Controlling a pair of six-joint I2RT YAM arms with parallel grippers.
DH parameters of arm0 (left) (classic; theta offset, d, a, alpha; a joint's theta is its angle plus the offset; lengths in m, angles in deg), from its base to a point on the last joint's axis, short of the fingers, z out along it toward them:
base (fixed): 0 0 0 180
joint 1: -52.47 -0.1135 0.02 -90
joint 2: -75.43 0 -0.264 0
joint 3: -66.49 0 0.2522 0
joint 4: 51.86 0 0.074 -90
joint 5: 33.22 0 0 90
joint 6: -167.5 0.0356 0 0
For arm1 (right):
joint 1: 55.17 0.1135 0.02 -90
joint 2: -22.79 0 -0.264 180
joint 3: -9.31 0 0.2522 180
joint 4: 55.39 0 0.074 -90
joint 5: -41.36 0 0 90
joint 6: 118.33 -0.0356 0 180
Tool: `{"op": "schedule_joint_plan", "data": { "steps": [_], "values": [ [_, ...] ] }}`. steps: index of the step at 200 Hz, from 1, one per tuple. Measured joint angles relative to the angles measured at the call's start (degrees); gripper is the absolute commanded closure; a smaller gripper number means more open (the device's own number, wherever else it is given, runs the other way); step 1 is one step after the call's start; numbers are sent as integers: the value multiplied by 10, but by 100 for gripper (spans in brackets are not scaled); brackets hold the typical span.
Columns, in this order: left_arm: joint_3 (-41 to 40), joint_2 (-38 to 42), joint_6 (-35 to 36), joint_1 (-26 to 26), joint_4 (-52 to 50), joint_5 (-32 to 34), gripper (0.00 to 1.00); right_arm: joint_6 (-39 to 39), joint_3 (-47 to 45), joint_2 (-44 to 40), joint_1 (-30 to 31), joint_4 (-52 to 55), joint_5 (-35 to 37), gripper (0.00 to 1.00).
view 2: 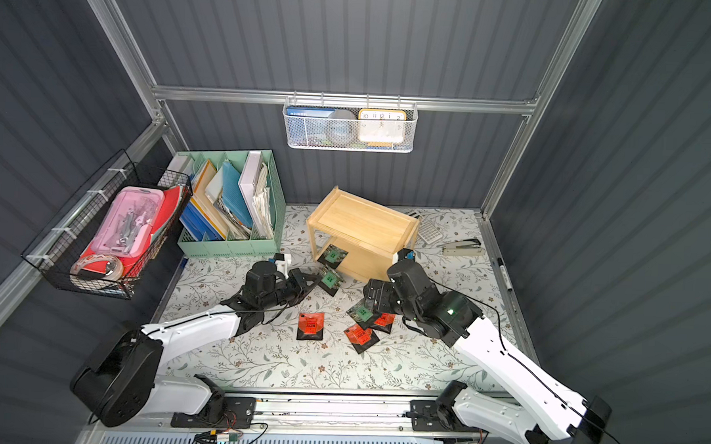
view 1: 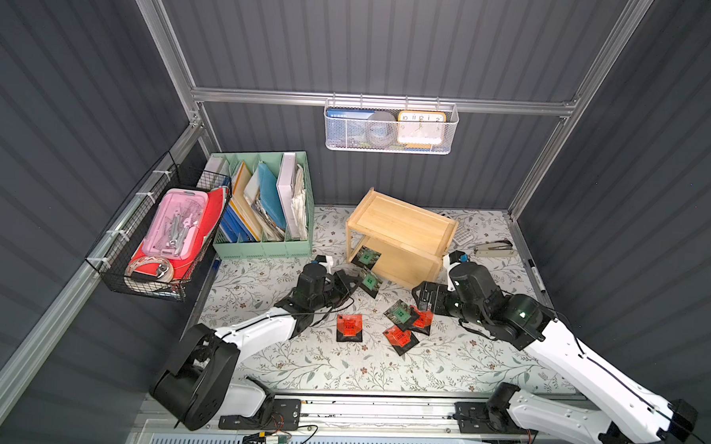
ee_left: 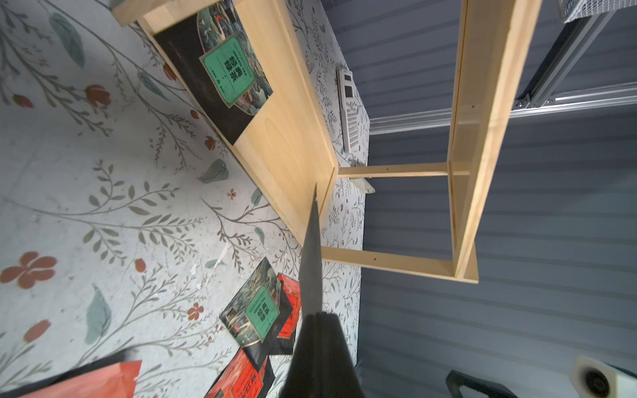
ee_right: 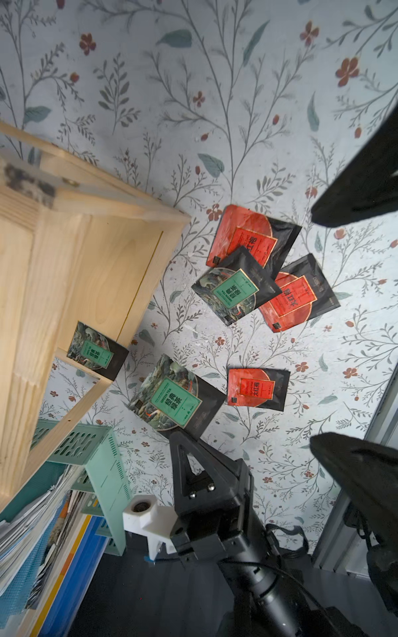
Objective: Place the tea bags on the shelf by color
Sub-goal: Place the tea bag on the shelf.
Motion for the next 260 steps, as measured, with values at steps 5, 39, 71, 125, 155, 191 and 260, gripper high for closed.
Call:
{"op": "schedule_joint_plan", "data": {
  "steps": [5,39,71,125,155,191,260],
  "values": [
    [5,-7,-1,1,2,2,100,5,3,-3,-2,5,-1,1],
    [34,-51,-7,8,15,13,100,29,8,-28,-22,43,-1,1],
    [70,-98,-8,14,27,17,100,53,11,-44,-40,66,-7,1],
    [119,-175,-15,28,47,18,100,91,18,-55,-46,86,-27,1],
    [144,-206,-22,33,50,19,100,100,18,-72,-49,94,-24,1],
    [175,-232,-32,36,46,21,100,106,19,-81,-52,103,-21,1],
    [236,-263,-45,38,-5,34,100,109,19,-90,-55,115,-14,1]
  ]
}}
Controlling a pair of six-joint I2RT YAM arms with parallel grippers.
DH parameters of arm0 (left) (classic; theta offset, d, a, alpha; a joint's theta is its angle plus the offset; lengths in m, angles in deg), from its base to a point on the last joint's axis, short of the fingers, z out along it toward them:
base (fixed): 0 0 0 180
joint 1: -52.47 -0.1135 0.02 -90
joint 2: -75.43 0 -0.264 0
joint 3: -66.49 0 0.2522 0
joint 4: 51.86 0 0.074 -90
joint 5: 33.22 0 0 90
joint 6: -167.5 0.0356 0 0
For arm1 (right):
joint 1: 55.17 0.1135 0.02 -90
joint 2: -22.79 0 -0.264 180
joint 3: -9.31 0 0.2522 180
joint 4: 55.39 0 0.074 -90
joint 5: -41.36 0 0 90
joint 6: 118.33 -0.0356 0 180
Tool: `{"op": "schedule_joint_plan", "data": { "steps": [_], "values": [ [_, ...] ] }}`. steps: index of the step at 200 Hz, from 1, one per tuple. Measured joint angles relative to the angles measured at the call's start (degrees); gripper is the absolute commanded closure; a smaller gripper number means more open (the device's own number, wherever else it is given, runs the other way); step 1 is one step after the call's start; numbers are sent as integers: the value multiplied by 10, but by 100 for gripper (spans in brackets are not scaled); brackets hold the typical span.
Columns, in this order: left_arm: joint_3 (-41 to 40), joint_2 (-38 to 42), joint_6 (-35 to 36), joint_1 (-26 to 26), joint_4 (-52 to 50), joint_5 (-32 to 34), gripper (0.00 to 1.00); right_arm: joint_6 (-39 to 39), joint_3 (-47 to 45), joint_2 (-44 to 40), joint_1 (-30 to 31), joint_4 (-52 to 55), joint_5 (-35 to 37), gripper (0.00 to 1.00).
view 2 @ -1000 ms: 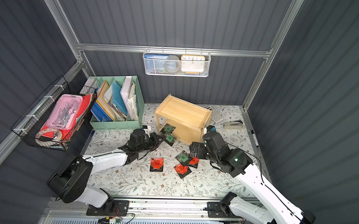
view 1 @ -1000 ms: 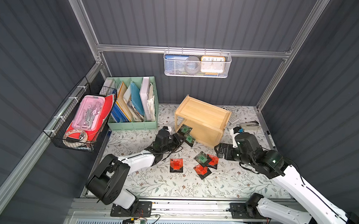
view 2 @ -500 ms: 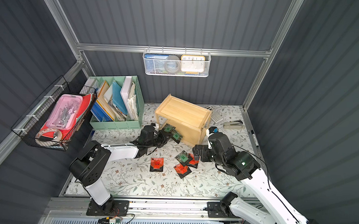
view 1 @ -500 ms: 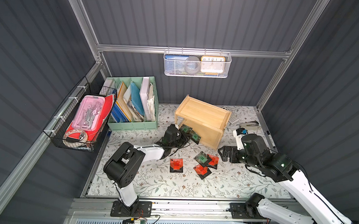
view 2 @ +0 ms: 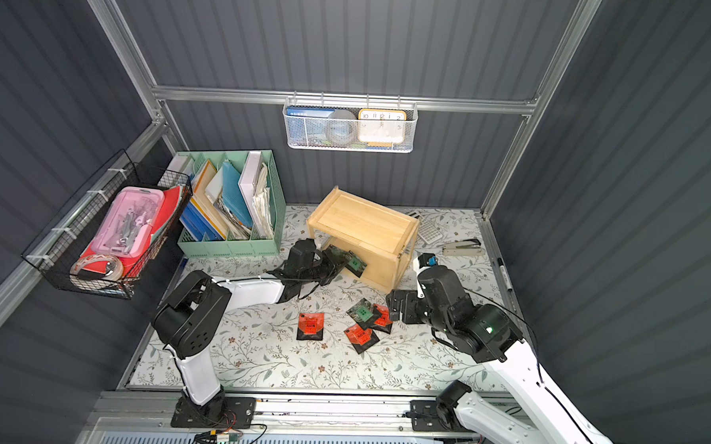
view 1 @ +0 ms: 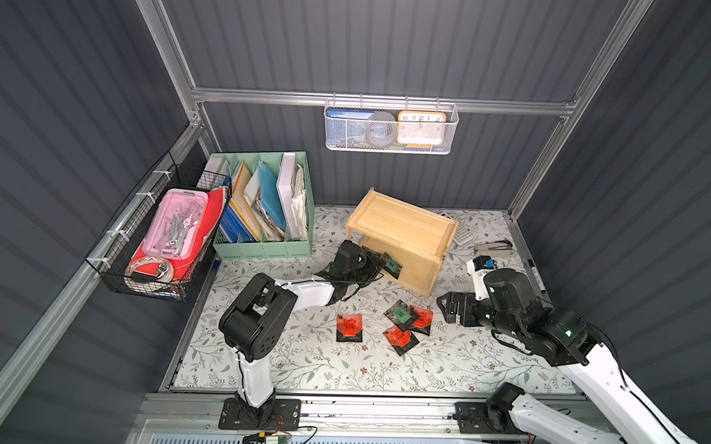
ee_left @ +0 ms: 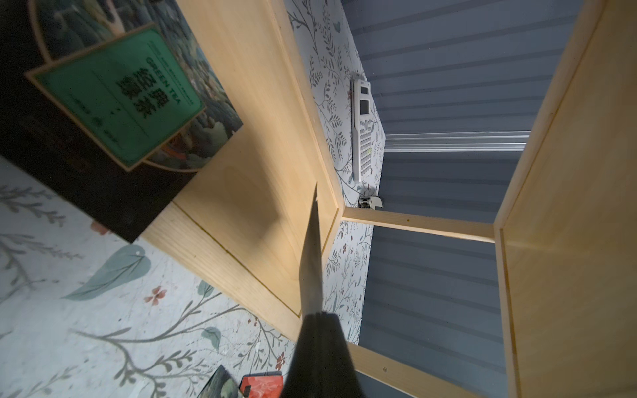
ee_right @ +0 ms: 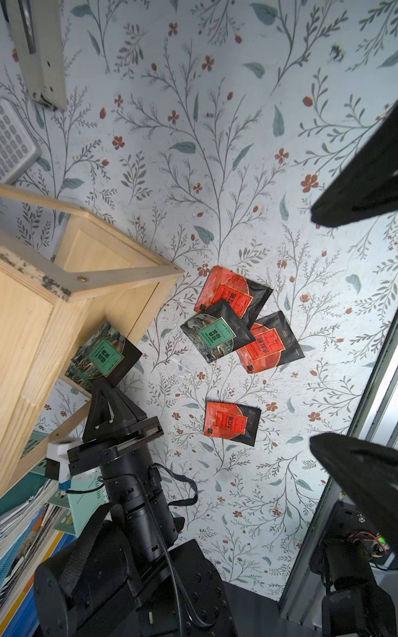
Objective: Place the tea bags on the shelf by color
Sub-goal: Place the tea bag on the shelf.
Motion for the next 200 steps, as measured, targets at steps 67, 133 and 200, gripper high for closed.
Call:
{"op": "schedule_joint_plan", "data": {
  "steps": [67,133,200],
  "values": [
    [45,-35,-6,0,-36,0,100,9,0,-5,-4,6,9,1],
    [71,-58,-10,0,-56,0,100,17,5,-14,-9,15,15,1],
    [108,-88,-11,0,-92,0,100,30,6,-19,-14,23,22,1]
  ]
}}
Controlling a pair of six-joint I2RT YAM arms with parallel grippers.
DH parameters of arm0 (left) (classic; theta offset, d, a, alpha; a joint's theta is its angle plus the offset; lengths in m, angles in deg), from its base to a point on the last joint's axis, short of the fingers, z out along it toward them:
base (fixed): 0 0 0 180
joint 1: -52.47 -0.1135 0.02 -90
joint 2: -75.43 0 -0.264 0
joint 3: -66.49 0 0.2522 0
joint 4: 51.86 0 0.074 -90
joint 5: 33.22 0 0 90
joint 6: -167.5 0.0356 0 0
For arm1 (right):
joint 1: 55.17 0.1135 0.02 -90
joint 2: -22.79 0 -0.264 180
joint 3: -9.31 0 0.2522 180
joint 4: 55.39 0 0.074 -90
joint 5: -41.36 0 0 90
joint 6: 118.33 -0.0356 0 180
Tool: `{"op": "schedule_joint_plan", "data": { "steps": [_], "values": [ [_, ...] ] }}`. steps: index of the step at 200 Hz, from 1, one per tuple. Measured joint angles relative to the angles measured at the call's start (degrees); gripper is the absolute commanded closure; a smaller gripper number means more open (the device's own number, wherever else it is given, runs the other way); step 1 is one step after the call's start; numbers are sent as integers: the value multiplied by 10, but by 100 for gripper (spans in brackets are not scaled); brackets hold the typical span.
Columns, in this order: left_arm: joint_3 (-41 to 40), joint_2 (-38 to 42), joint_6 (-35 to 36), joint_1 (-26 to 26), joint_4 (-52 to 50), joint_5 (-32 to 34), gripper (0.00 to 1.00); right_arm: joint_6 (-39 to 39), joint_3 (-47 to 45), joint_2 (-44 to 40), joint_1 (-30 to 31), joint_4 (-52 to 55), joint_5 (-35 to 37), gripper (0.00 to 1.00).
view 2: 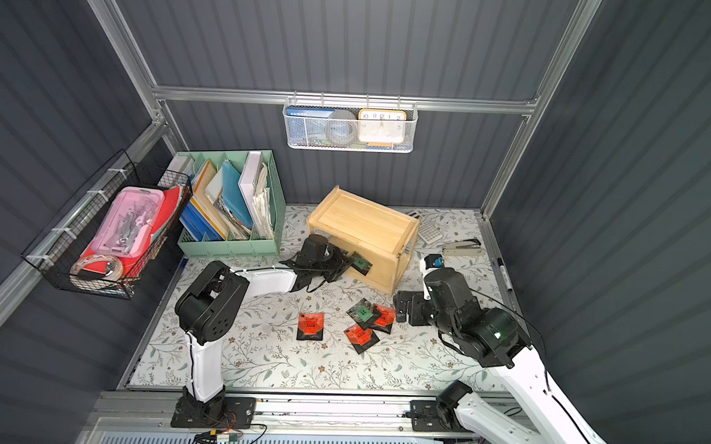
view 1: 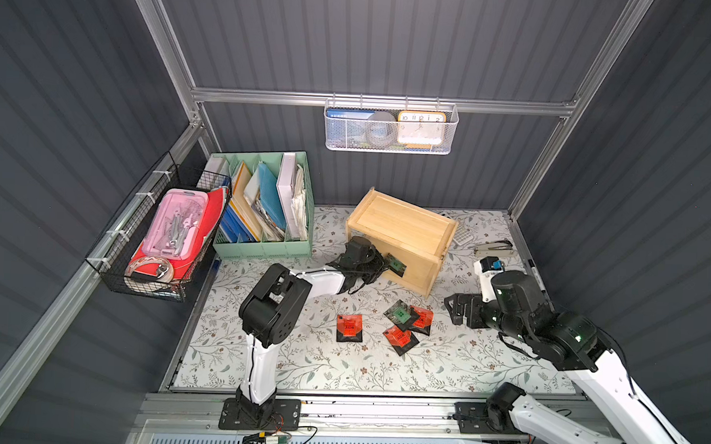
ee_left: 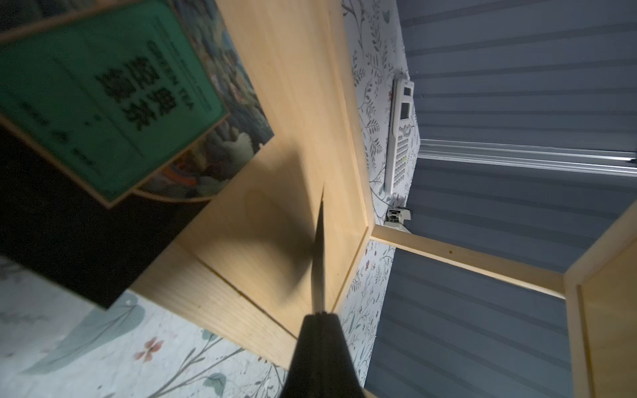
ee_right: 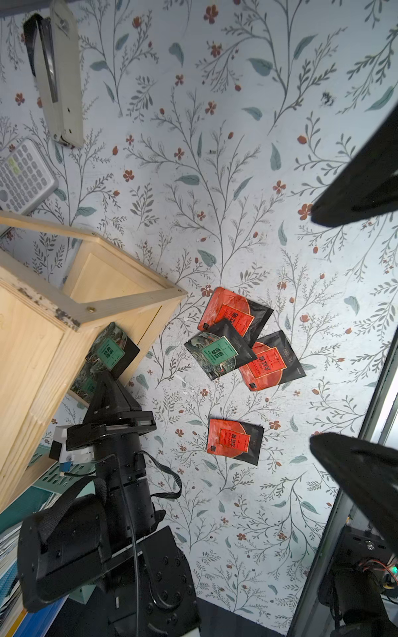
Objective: Place the tea bags on the shelf by color
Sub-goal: Place the tea bag on the shelf.
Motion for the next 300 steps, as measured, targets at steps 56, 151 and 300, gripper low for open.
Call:
{"op": "schedule_joint_plan", "data": {
  "steps": [56,151,300],
  "values": [
    [10,-3,-1,0,-50,0,100,7,0,-2,-3,7,0,1],
    [10,-3,-9,0,-76,5,93,8,0,-2,-5,7,0,1],
    [-3,-3,-27,0,-88,29,44,8,0,-5,-6,8,-4,1]
  ]
}}
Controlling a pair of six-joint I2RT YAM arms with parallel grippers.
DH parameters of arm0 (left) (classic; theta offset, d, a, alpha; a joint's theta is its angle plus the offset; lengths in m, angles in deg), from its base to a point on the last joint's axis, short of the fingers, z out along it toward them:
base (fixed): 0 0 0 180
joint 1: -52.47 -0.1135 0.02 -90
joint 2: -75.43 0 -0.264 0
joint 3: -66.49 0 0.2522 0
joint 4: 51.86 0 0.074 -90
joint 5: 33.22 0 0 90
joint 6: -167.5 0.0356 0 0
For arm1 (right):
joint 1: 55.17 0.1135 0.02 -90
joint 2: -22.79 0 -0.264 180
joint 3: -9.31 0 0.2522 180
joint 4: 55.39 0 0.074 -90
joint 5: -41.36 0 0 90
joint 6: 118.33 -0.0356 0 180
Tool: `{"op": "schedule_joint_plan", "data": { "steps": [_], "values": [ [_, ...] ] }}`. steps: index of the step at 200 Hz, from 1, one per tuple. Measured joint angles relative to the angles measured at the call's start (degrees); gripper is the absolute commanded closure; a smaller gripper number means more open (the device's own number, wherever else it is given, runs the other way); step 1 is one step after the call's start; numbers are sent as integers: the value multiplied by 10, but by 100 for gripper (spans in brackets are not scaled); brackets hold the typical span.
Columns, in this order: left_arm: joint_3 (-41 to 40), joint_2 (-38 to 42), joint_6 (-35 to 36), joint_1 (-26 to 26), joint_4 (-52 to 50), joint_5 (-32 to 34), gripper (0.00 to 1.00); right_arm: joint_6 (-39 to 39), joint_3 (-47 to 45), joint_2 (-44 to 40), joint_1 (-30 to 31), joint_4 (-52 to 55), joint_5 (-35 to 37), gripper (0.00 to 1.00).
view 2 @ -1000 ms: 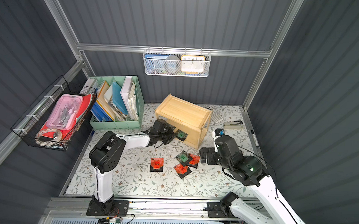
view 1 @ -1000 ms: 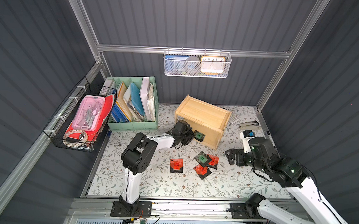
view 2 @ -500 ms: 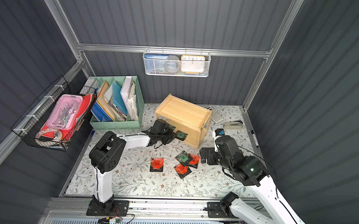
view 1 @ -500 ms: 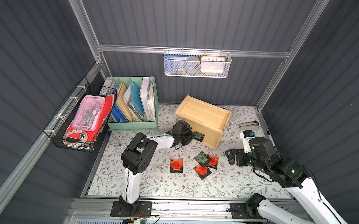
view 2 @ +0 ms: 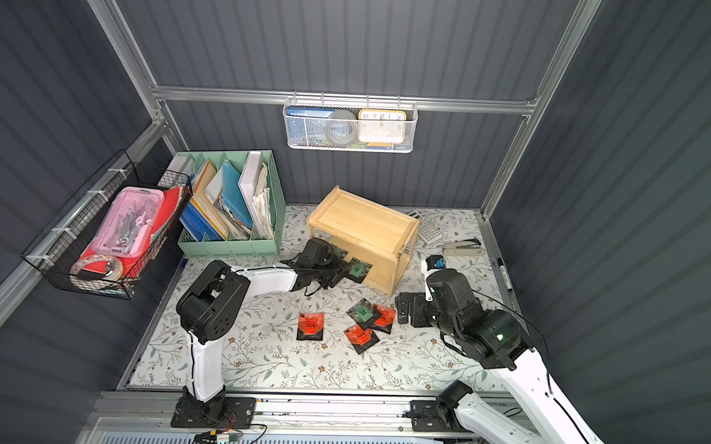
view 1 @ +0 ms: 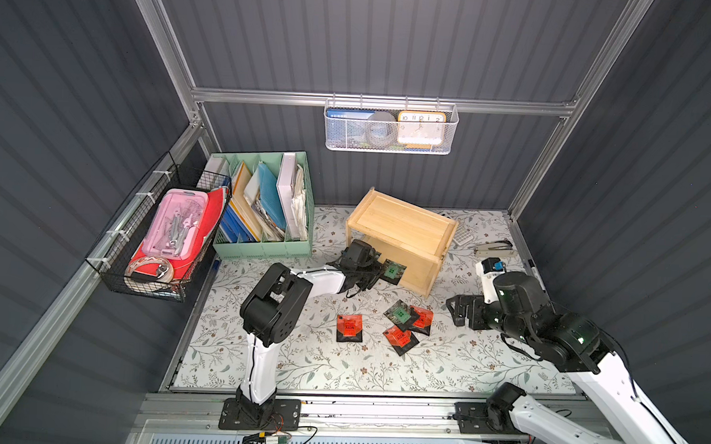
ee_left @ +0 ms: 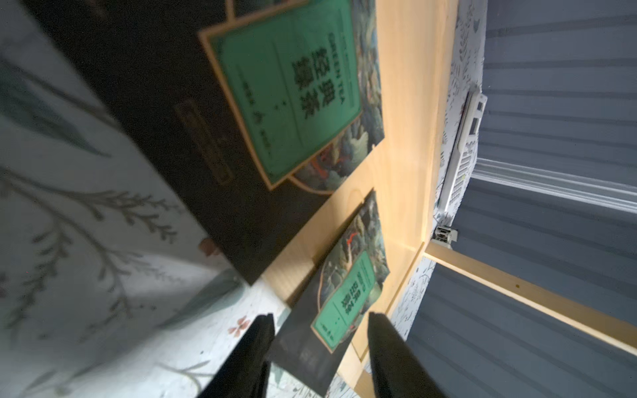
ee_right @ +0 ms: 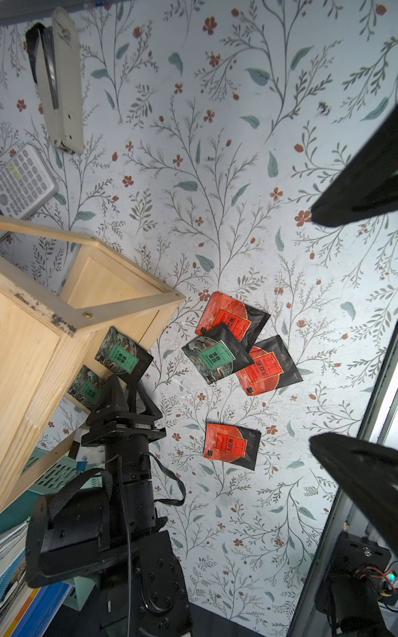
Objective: Place the tea bags on the shelf by color
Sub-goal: Place the tea bag on the shelf.
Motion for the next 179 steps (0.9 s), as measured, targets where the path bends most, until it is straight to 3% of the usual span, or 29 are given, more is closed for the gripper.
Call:
{"op": "schedule_joint_plan", "data": {
  "steps": [121,179],
  "values": [
    [-55,79,0,8,-2,29,31,-4,0,-9,0,0,-10,1],
    [-62,83,-18,63,24,30,30,-13,0,-23,0,0,-16,1]
  ]
}}
